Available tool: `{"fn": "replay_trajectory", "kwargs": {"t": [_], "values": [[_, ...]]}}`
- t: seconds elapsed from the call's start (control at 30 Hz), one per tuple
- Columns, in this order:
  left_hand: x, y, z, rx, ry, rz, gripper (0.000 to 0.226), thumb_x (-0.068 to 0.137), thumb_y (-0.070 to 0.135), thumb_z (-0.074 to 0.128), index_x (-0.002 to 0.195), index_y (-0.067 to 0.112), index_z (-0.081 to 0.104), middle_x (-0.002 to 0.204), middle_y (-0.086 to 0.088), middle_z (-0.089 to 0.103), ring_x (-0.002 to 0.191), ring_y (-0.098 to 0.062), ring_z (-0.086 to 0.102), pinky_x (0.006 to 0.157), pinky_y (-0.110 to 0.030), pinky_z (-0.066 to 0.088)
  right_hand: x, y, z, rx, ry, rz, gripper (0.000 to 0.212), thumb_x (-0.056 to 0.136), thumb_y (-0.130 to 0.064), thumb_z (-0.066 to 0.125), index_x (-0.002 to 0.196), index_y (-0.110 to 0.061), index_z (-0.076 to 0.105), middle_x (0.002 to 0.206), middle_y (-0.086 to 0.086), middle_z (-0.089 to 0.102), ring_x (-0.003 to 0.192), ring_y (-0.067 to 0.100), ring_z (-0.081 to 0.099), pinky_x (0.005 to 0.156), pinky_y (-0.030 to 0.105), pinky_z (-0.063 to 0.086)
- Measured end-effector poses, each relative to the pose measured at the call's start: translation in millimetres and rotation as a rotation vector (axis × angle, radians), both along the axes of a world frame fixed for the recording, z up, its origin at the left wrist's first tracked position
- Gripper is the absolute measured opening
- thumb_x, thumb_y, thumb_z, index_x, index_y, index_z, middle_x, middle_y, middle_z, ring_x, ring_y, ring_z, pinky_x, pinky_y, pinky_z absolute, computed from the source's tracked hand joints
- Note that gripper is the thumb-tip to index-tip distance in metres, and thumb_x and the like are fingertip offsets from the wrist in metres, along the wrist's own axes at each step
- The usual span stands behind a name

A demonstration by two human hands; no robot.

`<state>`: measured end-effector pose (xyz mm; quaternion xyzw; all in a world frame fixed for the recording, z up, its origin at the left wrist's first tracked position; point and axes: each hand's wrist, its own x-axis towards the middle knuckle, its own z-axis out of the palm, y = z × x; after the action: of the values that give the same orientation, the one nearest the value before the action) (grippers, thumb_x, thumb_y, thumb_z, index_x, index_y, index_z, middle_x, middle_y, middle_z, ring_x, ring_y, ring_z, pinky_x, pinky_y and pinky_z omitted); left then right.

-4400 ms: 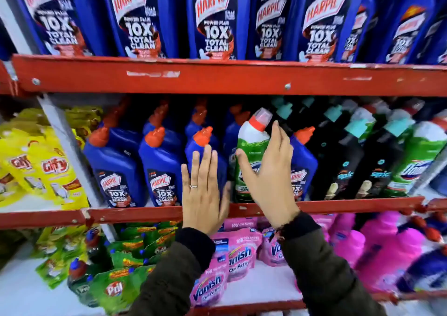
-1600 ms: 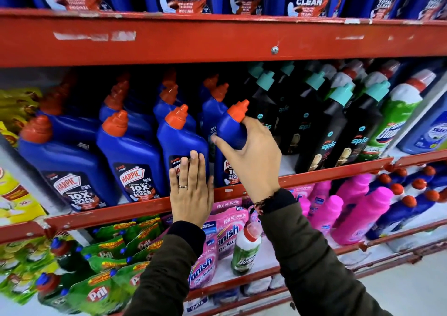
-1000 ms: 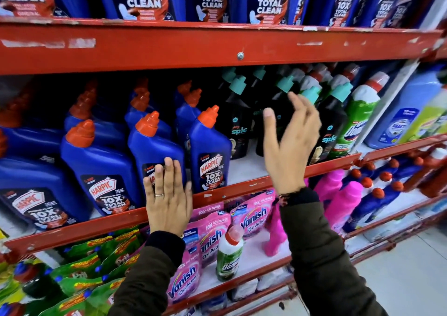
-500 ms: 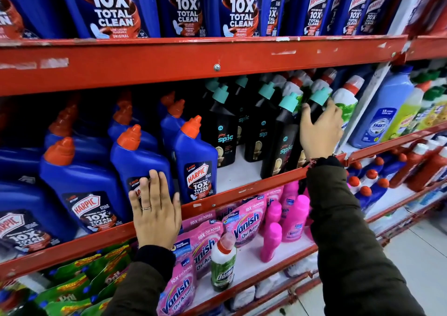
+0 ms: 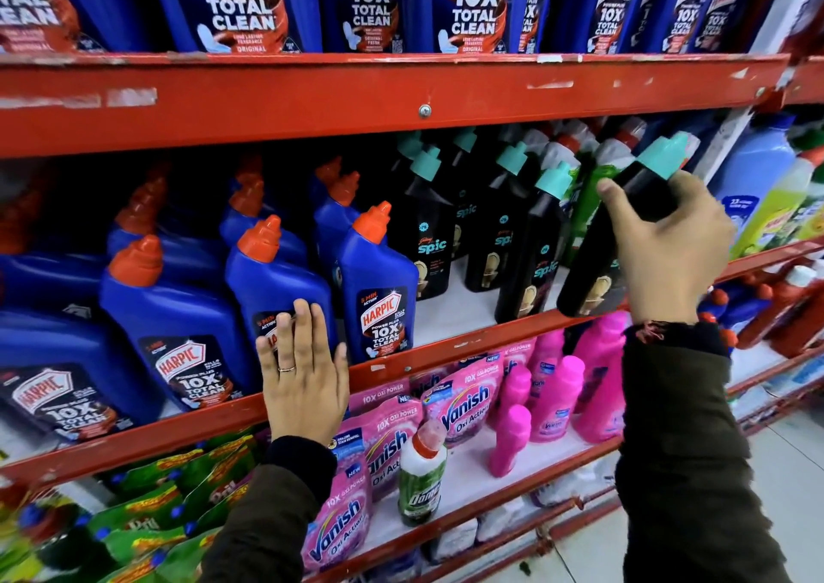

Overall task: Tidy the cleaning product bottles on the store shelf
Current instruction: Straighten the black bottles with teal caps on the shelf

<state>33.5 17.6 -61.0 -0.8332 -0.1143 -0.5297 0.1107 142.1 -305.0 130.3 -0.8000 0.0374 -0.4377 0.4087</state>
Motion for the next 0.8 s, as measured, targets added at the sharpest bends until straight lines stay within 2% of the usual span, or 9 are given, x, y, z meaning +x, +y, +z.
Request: {"fn": "replay_trajectory", "kwargs": {"t": [0.1,0.23,0.3,0.37,0.5,0.6,0.67,0.73,0.8], "values": [[0,1,-1,-0.005,0.001,0.002,0.071,0.109,0.034,0.03,0.164,0.002,-0.003,0.17,-0.01,-0.019,0.157,-0.024,-0.021,0.129,-0.046,-0.012,-28,8,7,-0.023,0.015,0.034,0.058,0.077,-0.075,0.073,0.084,-0.018,0.066,0.076,-0.001,0.064,0.077,0.028,0.064,0.067,0.032,0.038],[1,1,-2,-0.005,-0.002,-0.006,0.072,0.109,0.033,0.032,0.164,0.003,-0.002,0.17,-0.01,-0.018,0.158,-0.024,-0.02,0.129,-0.046,-0.012,-48,34,8,0.058,0.016,0.159,0.061,0.064,-0.079,0.08,0.084,-0.022,0.073,0.075,-0.009,0.069,0.073,0.014,0.066,0.061,0.032,0.048],[1,1,-2,-0.014,0.0,-0.012,0.074,0.108,0.033,0.034,0.164,0.003,-0.003,0.17,-0.009,-0.018,0.158,-0.024,-0.02,0.129,-0.045,-0.012,-50,53,5,0.119,0.039,0.253,0.065,0.061,-0.076,0.085,0.088,-0.018,0.077,0.082,-0.009,0.078,0.079,0.013,0.074,0.071,0.037,0.061],[0,1,-2,-0.011,-0.002,-0.011,0.075,0.107,0.033,0.035,0.164,0.003,-0.003,0.17,-0.01,-0.018,0.158,-0.024,-0.019,0.129,-0.045,-0.012,-49,72,-1,0.15,0.047,0.298,0.063,0.059,-0.072,0.09,0.092,-0.019,0.079,0.089,-0.01,0.08,0.086,0.011,0.076,0.082,0.04,0.064],[-1,0,0,-0.001,0.001,0.003,0.076,0.106,0.033,0.037,0.164,0.002,-0.002,0.17,-0.011,-0.018,0.158,-0.025,-0.02,0.129,-0.046,-0.011,-44,100,-12,0.1,0.083,0.349,0.062,0.061,-0.063,0.094,0.101,-0.018,0.078,0.094,-0.009,0.08,0.094,0.012,0.075,0.087,0.04,0.062],[-1,-1,1,0.007,0.003,0.004,0.077,0.105,0.032,0.038,0.163,0.002,-0.002,0.17,-0.011,-0.018,0.158,-0.025,-0.02,0.129,-0.046,-0.011,-39,109,-19,0.026,0.113,0.339,0.057,0.063,-0.063,0.093,0.099,-0.023,0.076,0.087,-0.011,0.075,0.092,0.012,0.074,0.079,0.033,0.059],[-1,-1,1,0.011,0.002,0.005,0.078,0.105,0.032,0.038,0.163,0.002,-0.004,0.17,-0.011,-0.018,0.158,-0.024,-0.02,0.129,-0.046,-0.011,-36,112,-21,-0.012,0.096,0.307,0.057,0.063,-0.066,0.092,0.098,-0.024,0.076,0.09,-0.01,0.076,0.094,0.014,0.075,0.071,0.027,0.05],[-1,-1,1,0.009,0.002,0.006,0.078,0.105,0.032,0.038,0.163,0.003,-0.004,0.17,-0.01,-0.019,0.158,-0.024,-0.021,0.129,-0.046,-0.012,-33,116,-20,-0.035,0.1,0.281,0.058,0.063,-0.069,0.09,0.098,-0.024,0.076,0.091,-0.011,0.076,0.096,0.016,0.076,0.07,0.025,0.043],[-2,-1,1,0.006,0.003,0.006,0.078,0.105,0.032,0.038,0.163,0.003,-0.004,0.17,-0.01,-0.019,0.158,-0.024,-0.021,0.129,-0.046,-0.012,-31,120,-20,-0.069,0.119,0.277,0.059,0.065,-0.07,0.088,0.102,-0.025,0.076,0.1,-0.009,0.08,0.1,0.016,0.075,0.07,0.025,0.043]]}}
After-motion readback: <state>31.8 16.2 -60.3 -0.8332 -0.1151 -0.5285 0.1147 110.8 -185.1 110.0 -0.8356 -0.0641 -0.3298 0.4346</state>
